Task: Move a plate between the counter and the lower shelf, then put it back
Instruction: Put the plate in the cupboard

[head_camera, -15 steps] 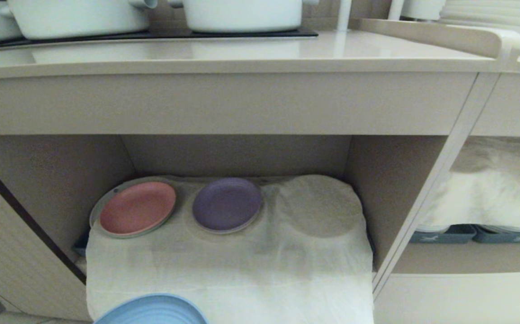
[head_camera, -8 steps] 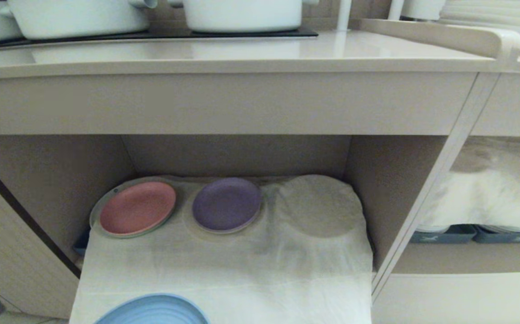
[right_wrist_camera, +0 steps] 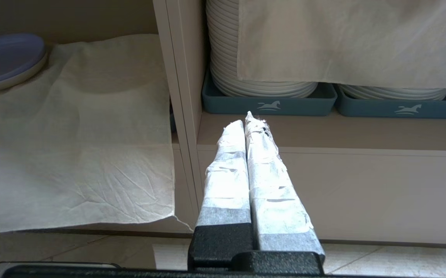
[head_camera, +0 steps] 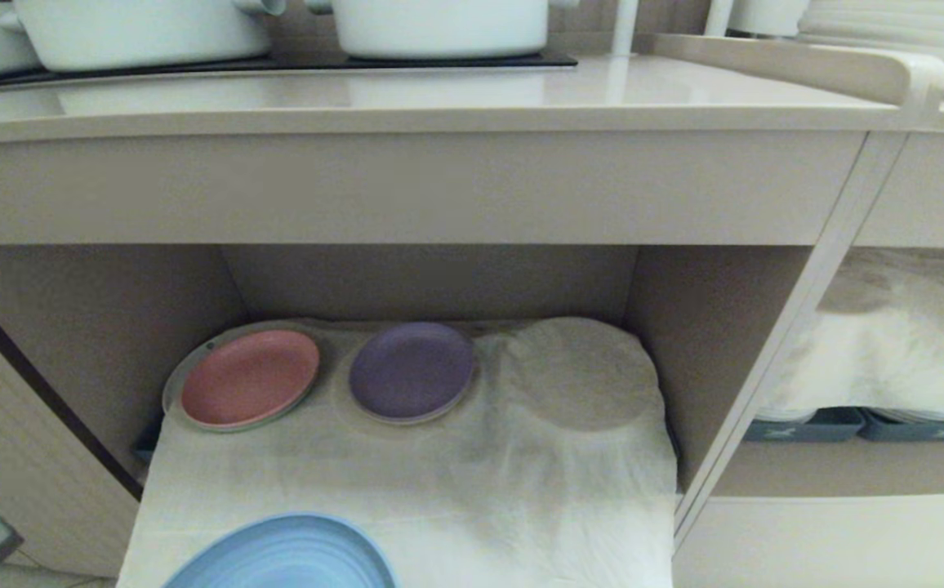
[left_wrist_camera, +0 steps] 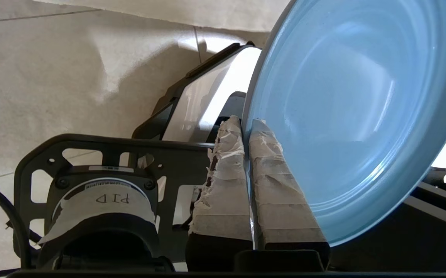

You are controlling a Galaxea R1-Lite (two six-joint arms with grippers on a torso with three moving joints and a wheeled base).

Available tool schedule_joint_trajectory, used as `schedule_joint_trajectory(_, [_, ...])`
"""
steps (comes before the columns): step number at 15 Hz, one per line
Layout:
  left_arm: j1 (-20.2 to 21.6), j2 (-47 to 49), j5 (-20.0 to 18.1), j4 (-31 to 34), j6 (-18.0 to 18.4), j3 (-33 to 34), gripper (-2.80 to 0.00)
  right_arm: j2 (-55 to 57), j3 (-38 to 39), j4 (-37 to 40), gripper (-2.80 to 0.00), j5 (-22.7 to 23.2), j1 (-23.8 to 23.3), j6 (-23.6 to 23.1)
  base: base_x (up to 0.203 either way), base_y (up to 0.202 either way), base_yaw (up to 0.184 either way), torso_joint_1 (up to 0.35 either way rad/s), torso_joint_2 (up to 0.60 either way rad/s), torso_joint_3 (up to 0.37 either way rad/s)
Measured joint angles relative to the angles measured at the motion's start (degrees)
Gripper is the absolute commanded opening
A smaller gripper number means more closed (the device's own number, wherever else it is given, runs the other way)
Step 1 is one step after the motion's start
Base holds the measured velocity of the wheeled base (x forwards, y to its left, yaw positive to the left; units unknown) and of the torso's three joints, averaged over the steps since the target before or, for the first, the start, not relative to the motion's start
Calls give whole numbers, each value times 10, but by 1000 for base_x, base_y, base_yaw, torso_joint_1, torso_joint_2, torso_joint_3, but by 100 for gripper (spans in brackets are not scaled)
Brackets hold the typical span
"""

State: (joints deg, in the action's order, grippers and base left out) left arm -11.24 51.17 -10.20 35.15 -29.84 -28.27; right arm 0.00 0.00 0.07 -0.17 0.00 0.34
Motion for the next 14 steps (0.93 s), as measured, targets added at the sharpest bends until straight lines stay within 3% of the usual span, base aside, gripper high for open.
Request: schedule_joint_trajectory(14, [0, 15, -1, -9, 1, 2, -280, 0, 0, 0, -280, 0, 0, 0, 0, -8, 1, 0, 0, 0])
